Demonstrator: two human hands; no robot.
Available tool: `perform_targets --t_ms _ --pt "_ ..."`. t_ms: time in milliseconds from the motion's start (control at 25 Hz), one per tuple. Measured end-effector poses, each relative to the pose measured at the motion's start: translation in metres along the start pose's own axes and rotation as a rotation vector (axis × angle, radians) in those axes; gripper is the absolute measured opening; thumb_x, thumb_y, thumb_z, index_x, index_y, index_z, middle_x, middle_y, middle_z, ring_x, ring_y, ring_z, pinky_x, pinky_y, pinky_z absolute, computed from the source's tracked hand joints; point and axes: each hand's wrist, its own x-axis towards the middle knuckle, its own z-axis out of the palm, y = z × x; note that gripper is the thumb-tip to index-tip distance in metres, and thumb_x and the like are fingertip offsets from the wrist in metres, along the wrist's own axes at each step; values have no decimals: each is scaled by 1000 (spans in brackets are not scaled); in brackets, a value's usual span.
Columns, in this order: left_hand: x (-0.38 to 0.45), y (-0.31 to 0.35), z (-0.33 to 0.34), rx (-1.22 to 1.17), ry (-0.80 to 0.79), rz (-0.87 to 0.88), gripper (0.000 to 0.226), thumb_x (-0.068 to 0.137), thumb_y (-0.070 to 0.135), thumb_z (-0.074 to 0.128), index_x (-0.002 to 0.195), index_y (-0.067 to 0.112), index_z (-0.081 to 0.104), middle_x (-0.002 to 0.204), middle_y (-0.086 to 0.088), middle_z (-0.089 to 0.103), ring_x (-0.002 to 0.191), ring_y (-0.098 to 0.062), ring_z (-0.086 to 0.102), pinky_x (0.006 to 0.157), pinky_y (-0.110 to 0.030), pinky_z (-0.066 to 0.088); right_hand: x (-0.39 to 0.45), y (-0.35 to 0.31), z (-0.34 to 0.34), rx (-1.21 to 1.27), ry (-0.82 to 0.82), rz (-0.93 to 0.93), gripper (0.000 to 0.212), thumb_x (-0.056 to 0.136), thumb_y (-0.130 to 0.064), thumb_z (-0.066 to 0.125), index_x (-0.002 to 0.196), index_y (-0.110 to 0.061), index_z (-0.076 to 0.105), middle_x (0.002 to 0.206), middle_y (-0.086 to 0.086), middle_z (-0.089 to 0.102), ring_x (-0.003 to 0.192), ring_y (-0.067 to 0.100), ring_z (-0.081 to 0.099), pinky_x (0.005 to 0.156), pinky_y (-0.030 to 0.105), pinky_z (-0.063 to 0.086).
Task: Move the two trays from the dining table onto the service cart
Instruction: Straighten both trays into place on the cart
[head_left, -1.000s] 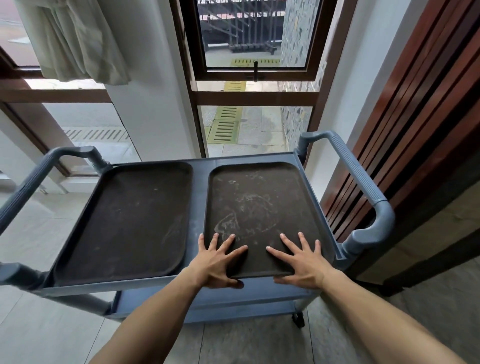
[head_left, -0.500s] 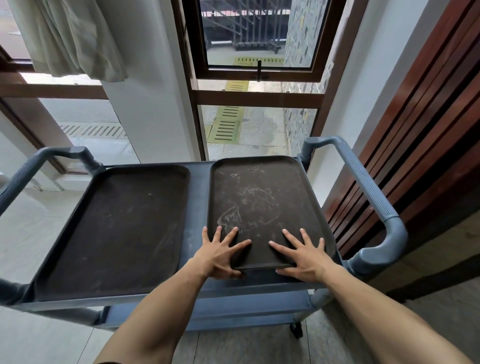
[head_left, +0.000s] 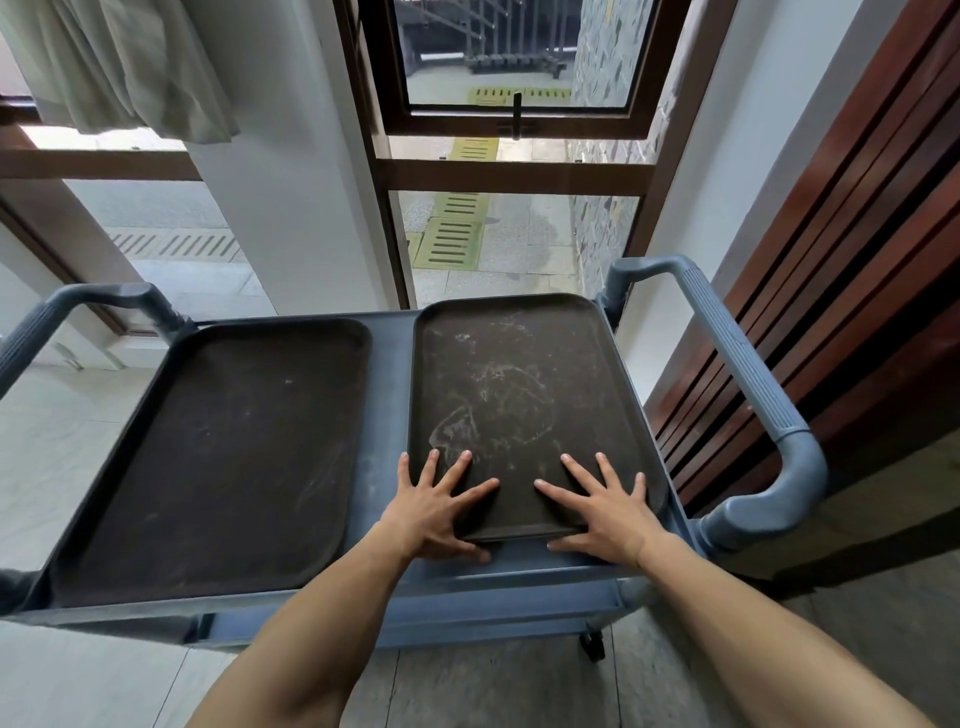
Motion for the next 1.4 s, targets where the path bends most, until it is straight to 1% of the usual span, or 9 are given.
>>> perform_targets --t_ms 120,280,400,520,640,800,1160,1280,1400 --pt "-4 5 0 -20 -4 -16 101 69 93 37 148 57 -15 166 0 -21 151 -37 -16 109 -71 -15 -5 2 2 40 -25 -8 95 59 -98 37 140 -69 -2 163 -12 -19 146 33 -24 105 76 -6" --pt "-15 14 3 -126 21 21 97 71 95 27 153 53 -2 167 0 -16 153 -28 -15 117 -61 -11 -19 9 9 43 -43 -66 95 53 -104 29 136 -74 -6 162 -12 -21 145 28 -29 107 75 -11" --pt "-29 21 10 -135 6 83 104 67 97 32 153 52 -5 165 2 -22 151 -29 -20 121 -55 -7 -25 11 14 -36 -35 -96 104 56 -97 46 137 -70 -14 159 -11 -28 142 29 -32 105 75 -11" --pt "-39 28 13 -90 27 77 107 72 86 50 154 49 -8 166 0 -20 151 -32 -17 122 -56 -2 -26 9 16 -90 -8 -91 110 67 -74 67 139 -67 -15 160 -10 -27 145 33 -27 105 76 -7" --pt "-40 33 11 -77 36 46 103 79 69 63 155 50 -4 167 0 -15 152 -34 -12 121 -58 4 -28 9 13 -94 -5 -89 106 71 -68 69 140 -67 -12 162 -9 -22 147 34 -23 106 76 -3" --pt "-41 36 8 -88 13 29 98 81 62 66 155 51 3 168 0 -11 153 -33 -7 120 -59 9 -31 7 10 -84 -34 -80 100 76 -63 69 142 -67 -5 164 -9 -18 148 34 -18 108 75 1" --pt "-59 60 18 -129 41 -12 68 100 34 54 156 45 17 169 -5 4 152 -37 5 118 -62 18 -56 -11 27 -61 74 -3 67 96 -46 53 145 -63 11 166 -10 2 150 35 0 111 69 15" --pt "-65 67 18 -136 51 -35 65 103 23 50 156 42 17 169 -4 6 153 -35 8 118 -59 20 -61 -18 28 -47 78 26 63 99 -41 50 147 -61 14 166 -9 5 150 36 4 111 66 19" --pt "-71 70 18 -130 78 -43 70 103 9 46 157 41 14 169 -3 4 153 -33 8 119 -54 22 -66 -21 30 -58 90 43 61 102 -38 45 148 -58 11 166 -8 6 150 34 7 112 63 20"
